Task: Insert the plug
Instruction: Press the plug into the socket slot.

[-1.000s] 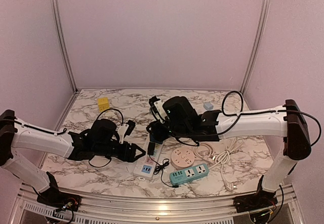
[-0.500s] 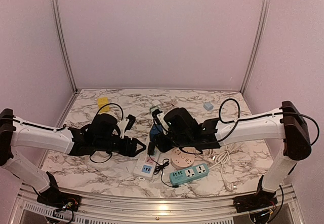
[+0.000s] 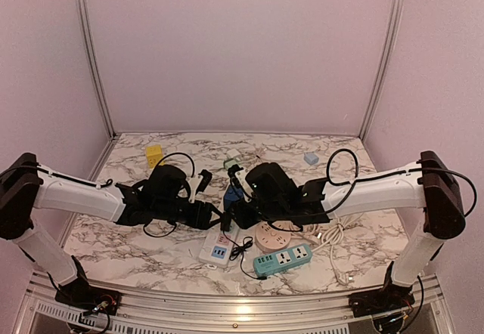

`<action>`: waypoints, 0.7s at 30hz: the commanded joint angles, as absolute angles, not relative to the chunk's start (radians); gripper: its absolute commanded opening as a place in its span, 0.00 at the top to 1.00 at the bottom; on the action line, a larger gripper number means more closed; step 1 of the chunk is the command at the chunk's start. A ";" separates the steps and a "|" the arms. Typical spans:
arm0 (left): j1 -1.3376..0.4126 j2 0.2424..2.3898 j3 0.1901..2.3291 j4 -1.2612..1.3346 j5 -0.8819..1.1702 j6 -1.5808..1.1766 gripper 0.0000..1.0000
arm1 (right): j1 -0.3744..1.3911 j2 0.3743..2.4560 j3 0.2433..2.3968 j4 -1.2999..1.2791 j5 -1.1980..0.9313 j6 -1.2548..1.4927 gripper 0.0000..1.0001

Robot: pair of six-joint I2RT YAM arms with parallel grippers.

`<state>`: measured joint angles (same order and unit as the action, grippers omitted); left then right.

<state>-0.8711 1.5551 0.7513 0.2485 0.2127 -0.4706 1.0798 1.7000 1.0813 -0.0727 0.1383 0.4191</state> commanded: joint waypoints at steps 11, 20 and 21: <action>-0.860 1.618 0.773 0.249 0.224 -0.460 0.49 | 1.086 1.770 1.106 -0.052 0.129 0.427 0.64; -0.858 1.635 0.750 0.264 0.217 -0.468 0.52 | 1.086 1.812 1.111 -0.072 0.137 0.426 0.64; -0.858 1.637 0.748 0.264 0.214 -0.468 0.52 | 1.086 1.814 1.111 -0.074 0.138 0.426 0.64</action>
<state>-0.8608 1.5986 0.7578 0.2844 0.2352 -0.4713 1.0786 1.7683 1.0924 -0.0509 0.1478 0.4202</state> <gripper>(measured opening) 0.484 0.357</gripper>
